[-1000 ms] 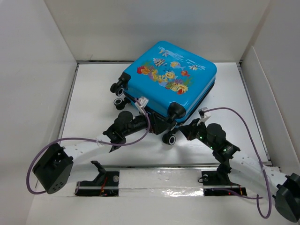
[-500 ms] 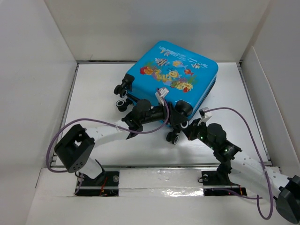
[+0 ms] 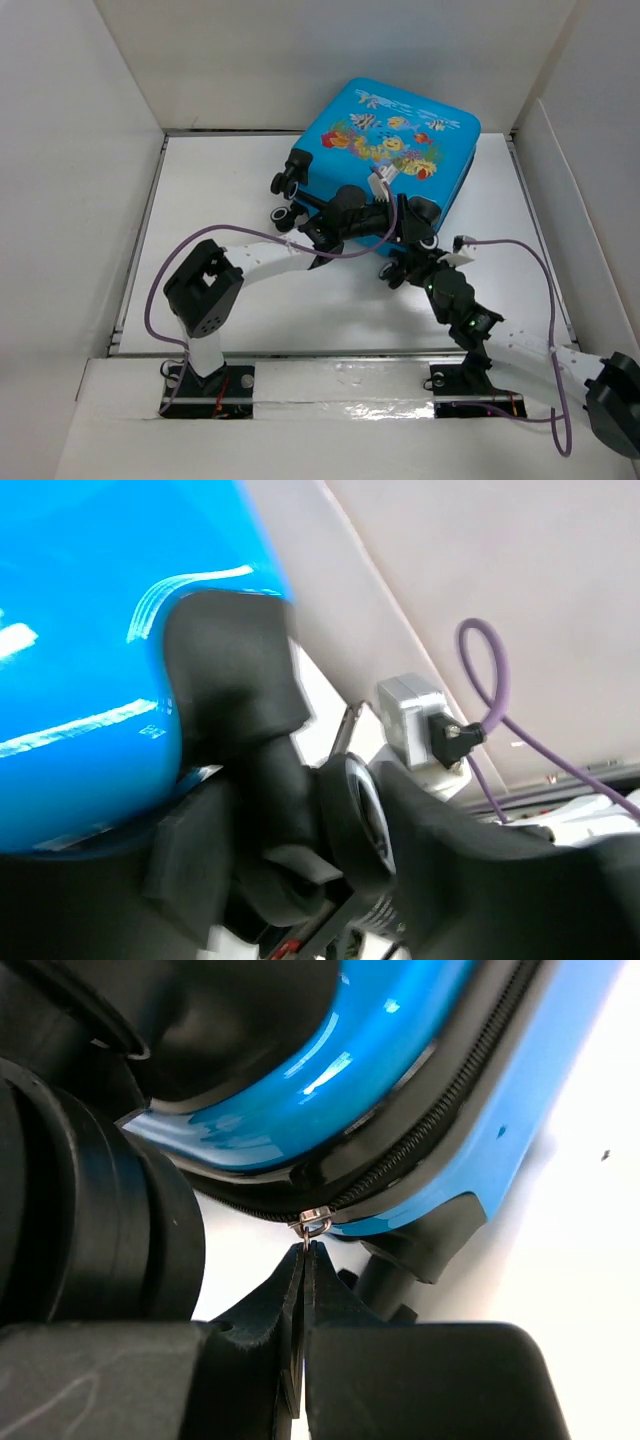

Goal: Pack the luggage

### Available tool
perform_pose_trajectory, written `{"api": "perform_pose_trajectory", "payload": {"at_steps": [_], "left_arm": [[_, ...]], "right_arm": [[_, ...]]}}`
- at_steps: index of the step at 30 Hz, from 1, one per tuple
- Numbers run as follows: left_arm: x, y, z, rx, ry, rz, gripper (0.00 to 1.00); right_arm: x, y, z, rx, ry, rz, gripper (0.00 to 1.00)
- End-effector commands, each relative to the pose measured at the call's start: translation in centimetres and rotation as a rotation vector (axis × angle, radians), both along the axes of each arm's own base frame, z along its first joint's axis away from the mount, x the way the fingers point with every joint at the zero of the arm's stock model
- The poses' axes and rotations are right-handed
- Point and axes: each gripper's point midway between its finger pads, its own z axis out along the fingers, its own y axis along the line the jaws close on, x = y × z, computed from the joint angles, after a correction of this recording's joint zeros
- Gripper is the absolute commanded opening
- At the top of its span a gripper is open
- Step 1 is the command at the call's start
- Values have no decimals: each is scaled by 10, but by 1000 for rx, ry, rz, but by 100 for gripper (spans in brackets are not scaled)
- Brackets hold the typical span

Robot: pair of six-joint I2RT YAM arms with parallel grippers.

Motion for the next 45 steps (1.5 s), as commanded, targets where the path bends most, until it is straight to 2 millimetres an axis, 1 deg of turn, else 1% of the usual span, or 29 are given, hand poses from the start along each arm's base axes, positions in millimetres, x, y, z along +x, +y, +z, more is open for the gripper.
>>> {"api": "perform_pose_trajectory", "payload": {"at_steps": [1,2,3,4,6,7,8,9,10,11,12,13,14,15,17,18,19,21,22,23,24,27,28,29,30,32,33,40,45], "left_arm": [[-50,-40,79,-242,-151,-146,59],[-41,-33,72,-225,-147,-120,68],[-40,-23,77,-232,-170,-112,77],[-39,-12,68,-236,-163,-100,91],[-23,12,74,-215,-172,-39,95],[-16,24,55,-164,-148,5,99],[-11,35,51,-145,-154,26,99],[-9,50,61,-148,-176,46,99],[5,69,40,-76,-146,103,99],[13,82,35,-36,-147,153,99],[20,99,42,-3,-204,218,99],[43,126,17,117,-167,369,99],[52,143,11,162,-157,433,99],[55,161,21,160,-168,486,99],[71,202,6,196,-120,606,98],[73,221,17,178,-134,660,98],[81,247,3,239,-115,764,98],[97,301,4,268,-88,947,97],[96,318,-7,285,-52,977,97],[99,331,-7,270,-39,1006,97],[106,358,-5,251,-23,1073,98],[120,375,-14,251,10,1033,98],[125,369,-6,267,13,975,98],[130,365,-11,307,21,937,97],[140,361,-33,386,53,888,97],[145,344,-28,399,63,771,97],[151,345,-38,442,68,757,97],[173,342,-7,493,-87,740,99],[190,330,-30,576,-76,665,99]], "right_arm": [[-27,74,102,317,-269,311,0],[-26,69,110,349,-301,285,0],[-24,64,102,325,-294,261,0],[-24,66,95,299,-268,258,0],[-17,56,86,280,-264,180,0],[-15,52,71,240,-256,165,0],[-14,50,72,234,-271,154,0],[-11,46,68,217,-263,136,0],[-11,46,68,214,-258,131,0],[-11,45,65,198,-245,127,0],[-11,45,65,192,-244,129,0],[-11,45,65,175,-248,136,0],[-12,45,68,164,-248,139,0],[-11,44,68,157,-247,144,0],[-15,45,70,151,-242,163,0],[-16,46,71,151,-244,175,0],[-17,47,72,149,-246,182,0],[-19,51,71,145,-243,208,0],[-20,52,70,136,-241,215,0],[-18,51,70,132,-241,212,0],[-18,51,67,127,-239,217,0],[-20,53,67,118,-250,234,0],[-19,52,70,114,-259,234,0],[-20,53,70,106,-259,243,0],[-21,56,71,107,-262,262,0],[-19,57,74,100,-271,270,0],[-21,59,75,101,-274,282,0],[-21,53,67,93,-271,303,0],[-21,53,67,89,-273,328,0]]}}
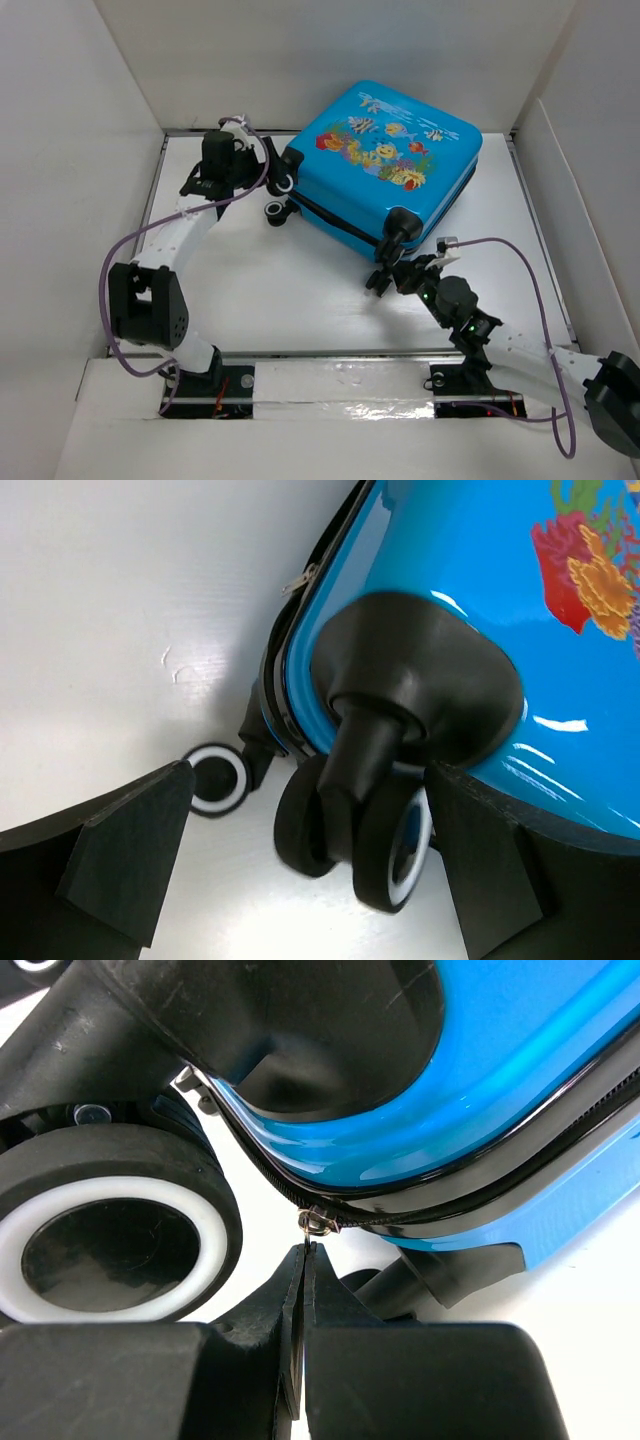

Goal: Pack the luggage

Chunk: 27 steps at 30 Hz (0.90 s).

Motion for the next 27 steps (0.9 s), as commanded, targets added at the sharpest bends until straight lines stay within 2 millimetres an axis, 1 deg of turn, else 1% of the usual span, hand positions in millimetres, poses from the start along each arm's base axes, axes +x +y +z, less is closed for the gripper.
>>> {"api": "perform_pose_trajectory", "payload": {"at_steps": [1,3,4,6,7,10,11,12,13,14,15,16,17,18,19,20,21,22,23,24,25,26,27], "left_arm": [[9,-8,-3,66,-10,-68,99],[13,-11,-7,67,-3,-87,98],[15,-13,-6,60,-5,-96,97],[15,-16,-8,51,2,-107,93],[12,-23,-9,43,7,-131,91],[11,-25,-14,42,9,-148,82],[11,-25,-14,43,7,-149,76],[14,-25,-19,47,15,-149,68],[16,-26,-17,46,11,-153,55],[17,-27,-18,43,13,-158,48],[18,-29,-20,38,18,-163,37],[18,-33,-19,17,18,-178,11],[17,-36,-19,3,21,-185,0],[16,-37,-18,-6,22,-187,0],[11,-45,-20,-27,22,-212,0],[5,-53,-20,-53,29,-225,0],[-9,-68,-23,-56,42,-254,0],[-19,-77,-24,-70,45,-267,0],[-30,-88,-21,-99,34,-286,0],[-41,-103,10,-194,-35,-291,0],[-72,-122,-11,-235,13,-334,0],[-88,-132,-7,-284,0,-350,0],[-104,-140,12,-359,-38,-356,0]], "right_arm": [[-3,16,64,144,-155,86,0],[-4,17,63,139,-154,94,0],[-2,15,63,139,-155,86,0],[-2,15,64,137,-155,88,0],[-2,16,63,134,-154,89,0],[0,16,63,132,-152,91,0],[3,15,62,132,-148,86,0],[2,17,62,134,-148,94,0],[2,18,61,134,-146,97,0],[2,17,60,134,-144,97,0],[1,18,60,135,-142,100,0],[1,17,60,137,-142,100,0],[0,17,60,138,-143,99,0],[-1,15,63,142,-155,97,0],[1,12,66,139,-165,88,0],[4,7,61,106,-153,74,0],[8,-2,77,104,-190,48,0],[7,-2,83,96,-199,50,0],[13,-13,82,67,-186,16,0],[14,-18,89,55,-193,10,0],[16,-24,116,56,-247,-2,0],[23,-36,116,17,-230,-32,0],[24,-37,123,-6,-235,-20,0]]}}
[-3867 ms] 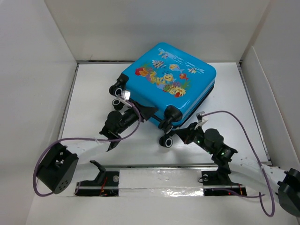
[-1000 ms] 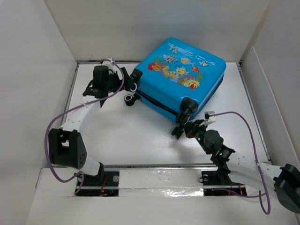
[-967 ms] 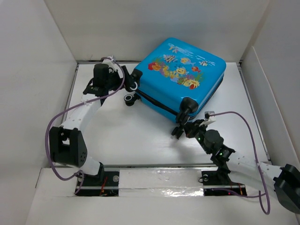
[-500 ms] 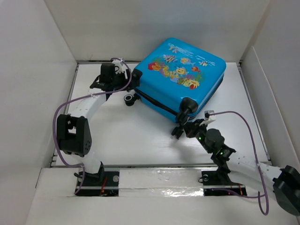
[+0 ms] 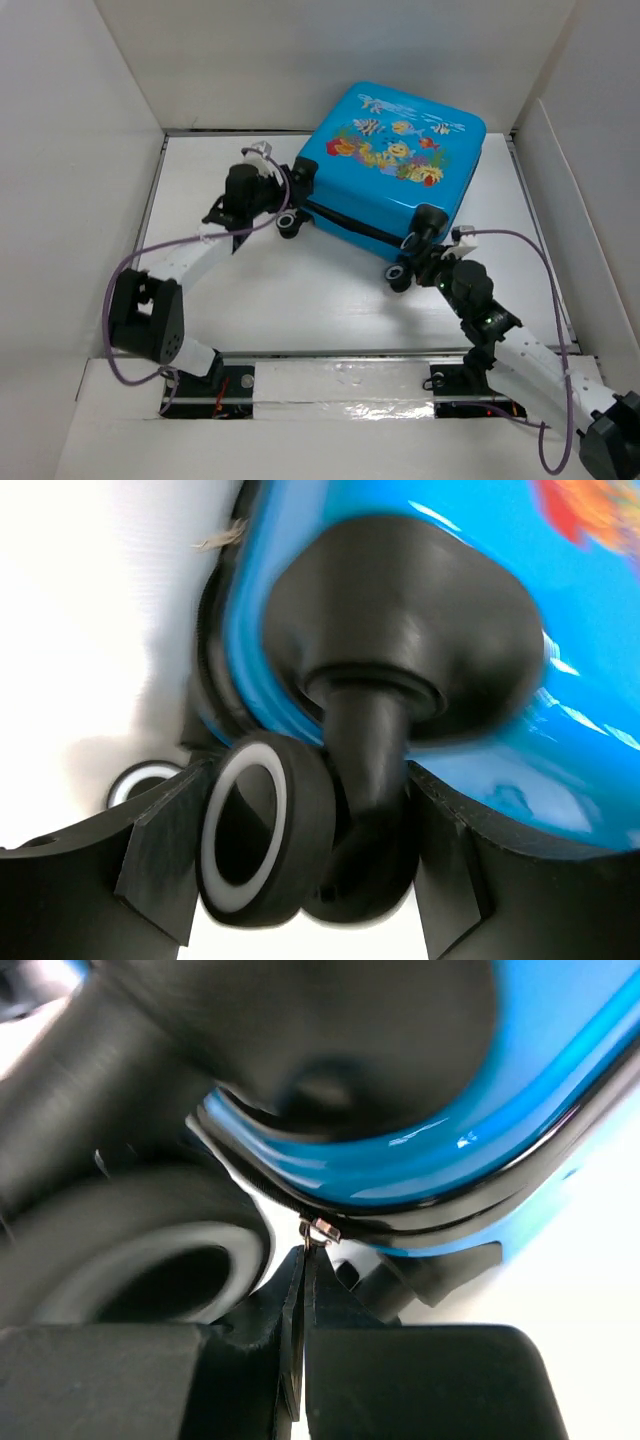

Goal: Pack the luggage

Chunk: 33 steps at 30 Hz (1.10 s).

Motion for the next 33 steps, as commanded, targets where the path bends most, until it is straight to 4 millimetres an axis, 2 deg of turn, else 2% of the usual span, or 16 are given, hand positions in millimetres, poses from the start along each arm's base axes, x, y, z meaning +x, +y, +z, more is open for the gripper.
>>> {"api": "perform_pose_trajectory", "payload": {"at_steps": [1,2,6,8,11,12,14,17,22,24,25,26,27,29,30,33], "left_arm": [[-99,-98,41,-292,-39,-282,0],[-108,-103,39,-307,-32,-293,0],[-162,-139,39,-378,-28,-399,0],[-194,-163,39,-396,-15,-472,0],[-220,-182,47,-475,-15,-533,0],[-230,-189,50,-495,-18,-561,0],[-229,-193,67,-548,-57,-577,0],[-222,-202,81,-524,-126,-603,0],[-216,-202,97,-491,-185,-596,0],[-216,-217,89,-440,-169,-641,20],[-213,-226,100,-405,-197,-683,35],[-215,-235,101,-390,-201,-713,60],[-211,-246,84,-356,-173,-733,66],[-205,-262,91,-331,-151,-770,70],[-204,-274,71,-298,-105,-788,71],[-194,-287,54,-237,-54,-783,72]], "right_arm": [[18,-4,123,77,-266,18,0],[22,-9,138,50,-280,10,0],[42,-41,148,-22,-269,-22,0],[49,-55,141,-44,-218,-28,0],[52,-68,136,13,-209,-22,0],[50,-65,117,37,-180,-7,0],[45,-43,114,123,-217,53,0],[36,-18,75,145,-165,39,0],[28,-52,61,189,-200,-214,0],[26,-57,70,203,-233,-232,0],[26,-58,71,209,-247,-239,0],[28,-59,75,219,-268,-245,0],[29,-59,73,218,-271,-246,0],[32,-59,79,238,-311,-250,0],[35,-60,73,225,-302,-254,0],[37,-54,75,216,-310,-226,0]]}}
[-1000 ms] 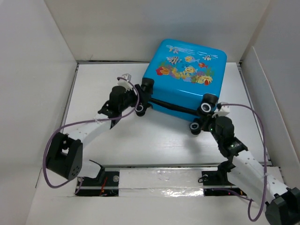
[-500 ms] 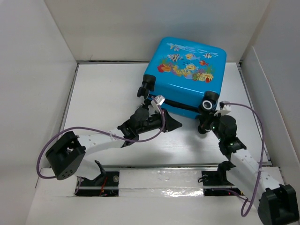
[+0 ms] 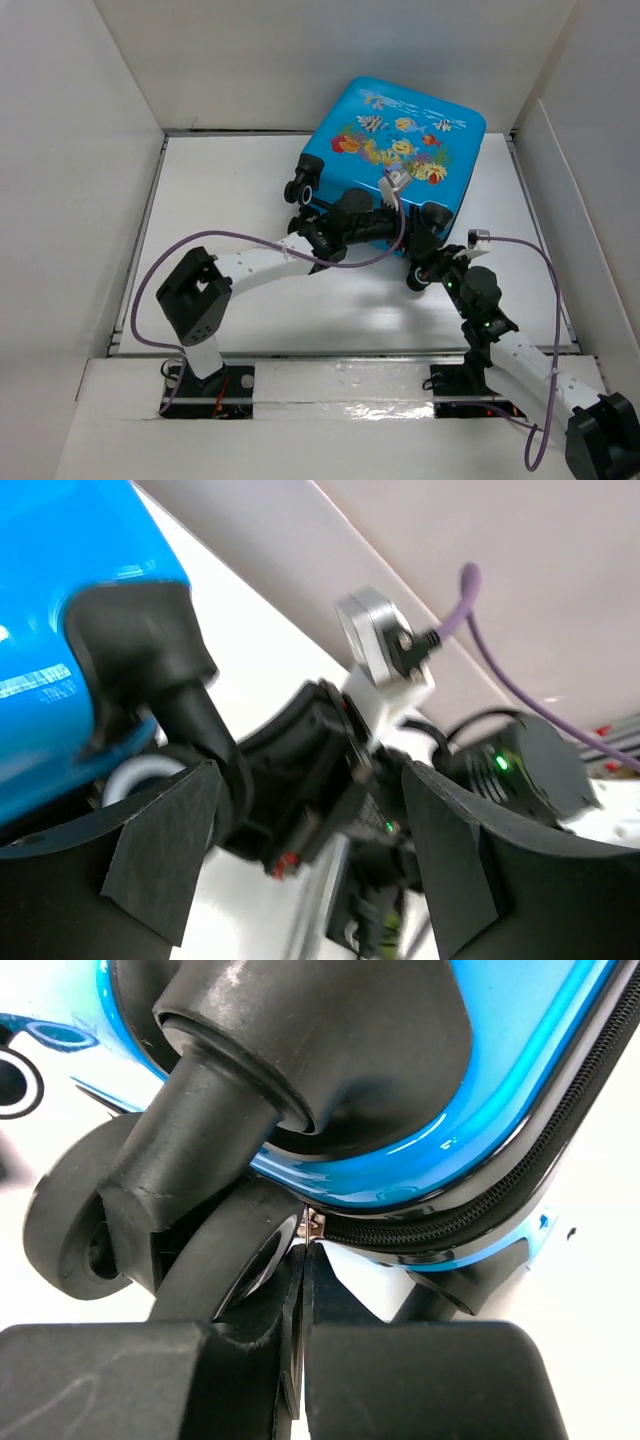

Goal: Pack the luggage

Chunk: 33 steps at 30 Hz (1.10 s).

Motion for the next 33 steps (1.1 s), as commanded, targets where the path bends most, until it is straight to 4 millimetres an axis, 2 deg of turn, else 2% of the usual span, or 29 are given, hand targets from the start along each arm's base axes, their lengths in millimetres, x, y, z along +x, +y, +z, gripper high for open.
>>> {"api": "perform_pose_trajectory", "payload": {"at_steps": [1,3,4,5,6,7,9,11,12,13,14,15,16,17,18,19,20,21,22,24,26,27,29,30,32,33], "left_arm": [[0,-7,-26,123,12,-34,73],[5,-11,-33,138,7,-26,78],[3,-16,-27,140,-1,-36,79],[5,-19,-27,150,-4,-42,80],[8,-22,-37,181,-14,-48,80],[7,-26,-34,214,-18,-50,80],[12,-23,-42,275,-43,-14,77],[27,-7,-54,348,-85,110,77],[28,2,-40,329,-108,148,77],[30,12,-52,338,-98,194,78],[30,18,-50,328,-96,215,78],[28,25,-36,294,-104,235,80],[31,36,-46,307,-101,283,80],[31,42,-46,300,-89,313,82],[34,52,-35,272,-95,366,83],[37,58,-34,254,-94,401,83],[39,67,-46,264,-55,421,83],[41,72,-46,253,-41,429,83],[35,68,-48,236,-32,396,83],[30,62,-64,244,-5,361,84],[20,48,-65,202,7,275,84],[22,44,-71,193,22,258,84],[16,29,-58,126,12,186,84],[16,25,-60,119,11,173,83],[21,16,-44,81,-11,169,81],[24,12,-45,84,-15,168,80]], "right_arm": [[12,-8,74,93,-247,-59,0],[12,-5,74,86,-240,-39,0],[11,-4,72,87,-238,-34,0],[9,-1,71,91,-232,-22,0],[9,-1,68,91,-221,-23,0],[8,0,68,91,-218,-17,0],[7,0,63,82,-199,-12,0],[7,1,64,72,-195,-6,0],[7,2,62,67,-189,1,0],[6,3,62,65,-188,7,0],[6,3,63,66,-189,8,0],[6,4,63,66,-191,11,0],[6,4,64,66,-194,11,0],[6,4,64,69,-193,9,0],[7,4,67,69,-198,11,0],[7,4,67,68,-198,12,0],[7,5,68,68,-198,15,0],[6,6,68,66,-199,20,0],[6,7,69,66,-200,26,0],[5,8,68,62,-200,36,0],[5,10,67,60,-195,47,0],[5,10,65,59,-192,47,0],[4,11,65,55,-191,52,0],[4,11,65,55,-191,53,0],[2,11,65,54,-190,61,0],[1,12,64,57,-186,64,0]]}}
